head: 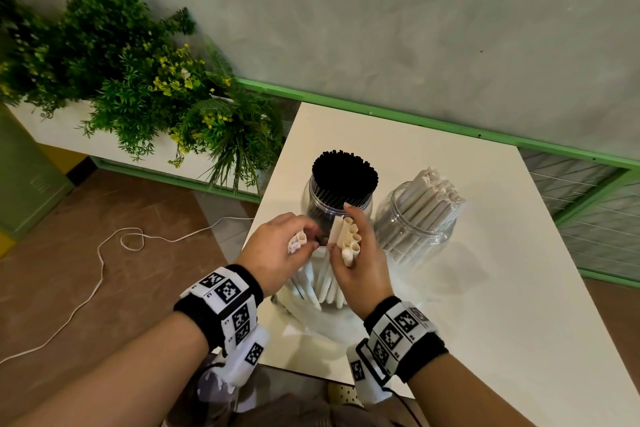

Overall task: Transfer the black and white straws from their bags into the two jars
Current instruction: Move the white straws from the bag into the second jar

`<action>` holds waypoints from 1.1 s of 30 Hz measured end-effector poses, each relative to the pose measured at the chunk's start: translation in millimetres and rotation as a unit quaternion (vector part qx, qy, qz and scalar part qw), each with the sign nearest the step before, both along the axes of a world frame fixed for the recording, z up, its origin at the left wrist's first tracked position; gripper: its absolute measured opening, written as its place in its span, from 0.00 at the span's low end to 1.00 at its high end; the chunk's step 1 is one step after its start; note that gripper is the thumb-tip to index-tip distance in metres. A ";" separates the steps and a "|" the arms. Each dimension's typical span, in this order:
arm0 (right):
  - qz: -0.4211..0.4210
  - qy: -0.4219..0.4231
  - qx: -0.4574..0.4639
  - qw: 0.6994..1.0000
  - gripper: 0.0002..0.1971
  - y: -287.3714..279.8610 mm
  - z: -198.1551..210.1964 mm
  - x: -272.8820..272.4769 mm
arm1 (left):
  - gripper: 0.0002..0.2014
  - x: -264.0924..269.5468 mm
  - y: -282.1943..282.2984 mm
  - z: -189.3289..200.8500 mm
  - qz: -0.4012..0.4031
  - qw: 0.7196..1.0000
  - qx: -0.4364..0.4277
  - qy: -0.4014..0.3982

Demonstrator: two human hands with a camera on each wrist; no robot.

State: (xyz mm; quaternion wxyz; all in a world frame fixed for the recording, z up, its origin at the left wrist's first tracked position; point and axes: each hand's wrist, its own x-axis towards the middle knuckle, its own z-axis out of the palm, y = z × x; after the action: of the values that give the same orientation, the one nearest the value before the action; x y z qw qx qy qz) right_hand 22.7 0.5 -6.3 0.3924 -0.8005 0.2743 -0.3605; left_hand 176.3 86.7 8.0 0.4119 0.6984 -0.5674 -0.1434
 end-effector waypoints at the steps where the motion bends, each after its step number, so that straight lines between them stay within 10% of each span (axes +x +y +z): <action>1: 0.001 -0.004 -0.011 1.000 0.34 -0.7 0.1 -0.6 | 0.08 0.2 -0.2 0.2 -0.001 1.000 0.001 0.000; 10: 0.004 -0.024 0.058 0.998 0.30 -14.4 14.4 0.1 | 0.07 -1.8 -2.8 0.0 0.003 1.000 0.010 -0.015; 16: 0.027 -0.090 0.053 0.994 0.31 -45.3 92.1 -14.5 | 0.19 -4.6 -9.2 5.7 -0.019 0.999 0.030 -0.030; 22: -0.078 -0.254 -0.035 0.964 0.27 -95.0 161.5 -41.7 | 0.08 -6.5 -21.1 6.3 -0.021 0.996 0.057 -0.061; 33: -0.257 -0.300 -0.024 0.918 0.30 -117.4 118.0 -54.6 | 0.12 -3.6 -21.0 3.3 -0.026 0.998 0.038 -0.040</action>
State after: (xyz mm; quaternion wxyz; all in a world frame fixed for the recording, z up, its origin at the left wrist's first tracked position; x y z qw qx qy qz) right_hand -31.9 -116.8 111.7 0.3307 -0.5659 0.3313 -0.6787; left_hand 172.7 65.7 11.4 0.3584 0.7037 -0.5956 -0.1471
